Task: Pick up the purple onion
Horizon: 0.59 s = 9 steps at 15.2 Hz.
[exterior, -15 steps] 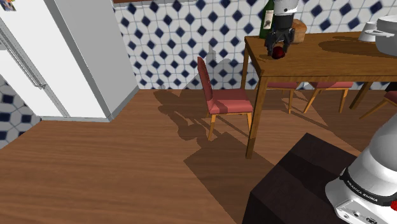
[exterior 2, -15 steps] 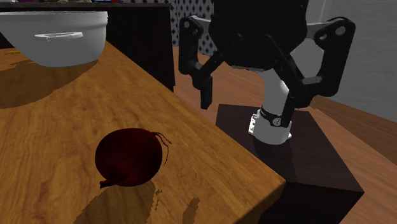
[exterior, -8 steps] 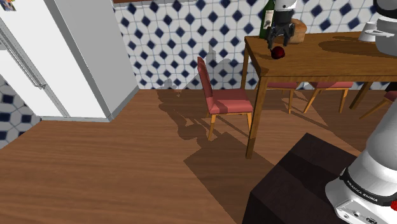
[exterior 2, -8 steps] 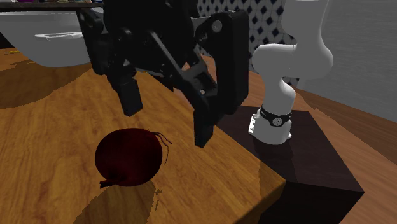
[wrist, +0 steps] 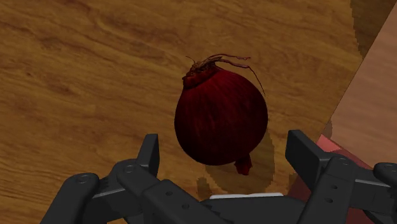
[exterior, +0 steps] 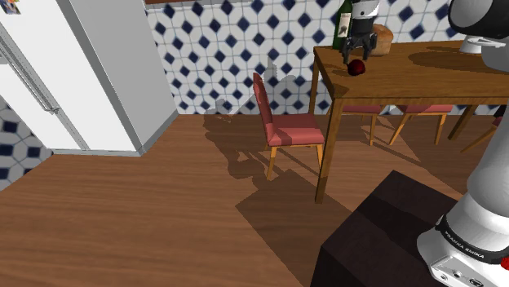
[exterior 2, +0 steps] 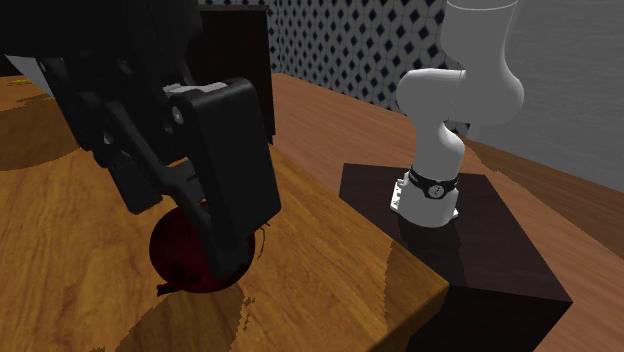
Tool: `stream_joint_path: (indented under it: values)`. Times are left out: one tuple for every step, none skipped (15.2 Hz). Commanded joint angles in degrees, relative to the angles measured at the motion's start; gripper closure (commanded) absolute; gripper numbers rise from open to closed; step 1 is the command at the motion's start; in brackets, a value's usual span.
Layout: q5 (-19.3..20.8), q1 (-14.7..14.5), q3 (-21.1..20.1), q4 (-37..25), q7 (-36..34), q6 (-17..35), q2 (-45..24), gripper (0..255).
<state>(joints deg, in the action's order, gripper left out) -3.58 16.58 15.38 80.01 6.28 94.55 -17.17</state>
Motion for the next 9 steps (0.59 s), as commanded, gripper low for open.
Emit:
stream_joint_path:
  values:
    - [0.04, -0.09, -0.02, 1.74, -0.03, 1.58, 0.2, 0]
    - [0.06, -0.14, -0.03, 2.61, -0.03, 2.38, 0.27, 0]
    - [0.06, -0.16, -0.04, 3.1, -0.04, 2.84, 0.3, 0]
    - [0.06, -0.16, -0.04, 3.1, -0.04, 2.84, 0.31, 0]
    - [0.06, -0.16, -0.04, 3.1, -0.04, 2.84, 0.3, 0]
    - [0.05, -0.14, -0.03, 3.04, -0.02, 2.81, 0.27, 255]
    - [0.05, -0.14, -0.03, 3.0, -0.01, 2.79, 0.26, 255]
    - [0.05, -0.14, -0.03, 2.97, -0.01, 2.77, 0.24, 255]
    - [0.05, -0.14, -0.03, 2.97, -0.01, 2.77, 0.24, 255]
